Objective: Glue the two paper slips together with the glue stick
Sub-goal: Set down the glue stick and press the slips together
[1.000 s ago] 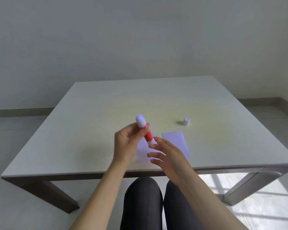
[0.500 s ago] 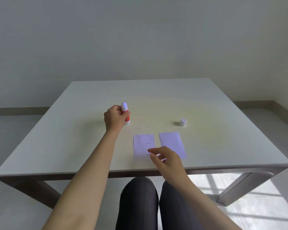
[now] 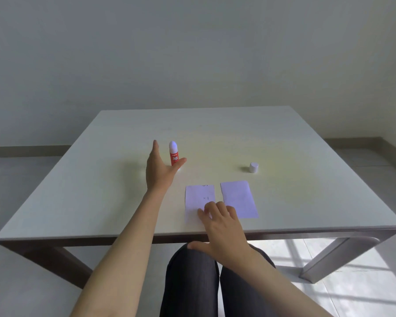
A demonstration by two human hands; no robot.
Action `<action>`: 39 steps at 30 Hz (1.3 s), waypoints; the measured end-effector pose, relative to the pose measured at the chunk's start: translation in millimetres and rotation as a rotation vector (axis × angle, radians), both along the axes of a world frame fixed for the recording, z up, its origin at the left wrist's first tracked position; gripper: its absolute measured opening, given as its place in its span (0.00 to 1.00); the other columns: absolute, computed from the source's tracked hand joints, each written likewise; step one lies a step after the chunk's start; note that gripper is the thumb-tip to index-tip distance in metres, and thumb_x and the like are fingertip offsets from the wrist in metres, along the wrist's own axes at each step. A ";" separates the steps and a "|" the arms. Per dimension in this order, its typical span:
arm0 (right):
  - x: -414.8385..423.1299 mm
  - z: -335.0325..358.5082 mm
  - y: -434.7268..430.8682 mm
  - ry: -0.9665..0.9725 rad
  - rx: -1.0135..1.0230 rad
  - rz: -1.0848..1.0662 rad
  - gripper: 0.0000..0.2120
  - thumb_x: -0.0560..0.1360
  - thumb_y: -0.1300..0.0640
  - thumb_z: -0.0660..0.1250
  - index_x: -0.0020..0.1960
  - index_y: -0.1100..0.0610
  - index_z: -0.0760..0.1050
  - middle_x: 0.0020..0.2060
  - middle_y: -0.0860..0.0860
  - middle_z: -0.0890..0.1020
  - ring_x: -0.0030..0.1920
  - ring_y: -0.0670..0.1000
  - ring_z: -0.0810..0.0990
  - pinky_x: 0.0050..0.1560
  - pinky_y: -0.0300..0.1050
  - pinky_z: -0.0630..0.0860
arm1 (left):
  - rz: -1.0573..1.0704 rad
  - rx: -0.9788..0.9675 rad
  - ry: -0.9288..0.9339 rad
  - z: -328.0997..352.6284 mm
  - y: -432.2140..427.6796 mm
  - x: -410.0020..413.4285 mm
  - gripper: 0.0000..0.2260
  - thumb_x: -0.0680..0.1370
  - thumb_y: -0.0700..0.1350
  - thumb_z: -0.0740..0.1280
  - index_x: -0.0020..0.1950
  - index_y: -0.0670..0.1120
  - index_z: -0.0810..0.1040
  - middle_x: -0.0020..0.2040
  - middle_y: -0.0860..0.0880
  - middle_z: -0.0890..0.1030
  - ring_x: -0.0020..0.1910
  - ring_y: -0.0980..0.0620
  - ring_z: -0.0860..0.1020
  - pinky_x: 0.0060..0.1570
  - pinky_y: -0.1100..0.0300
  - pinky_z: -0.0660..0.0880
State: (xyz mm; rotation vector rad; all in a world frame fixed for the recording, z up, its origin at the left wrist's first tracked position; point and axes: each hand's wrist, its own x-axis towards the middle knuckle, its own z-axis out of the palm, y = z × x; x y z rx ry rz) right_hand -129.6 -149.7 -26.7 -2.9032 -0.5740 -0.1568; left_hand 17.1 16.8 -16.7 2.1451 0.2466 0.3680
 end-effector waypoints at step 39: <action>30.2 21.9 -105.0 0.173 0.976 -0.592 0.10 0.70 0.62 0.68 0.30 0.54 0.75 0.27 0.45 0.76 0.28 0.44 0.71 0.30 0.37 0.64 | -0.337 -0.170 0.238 17.6 -90.1 -86.5 0.08 0.71 0.44 0.70 0.31 0.49 0.81 0.30 0.54 0.82 0.33 0.55 0.81 0.42 0.61 0.76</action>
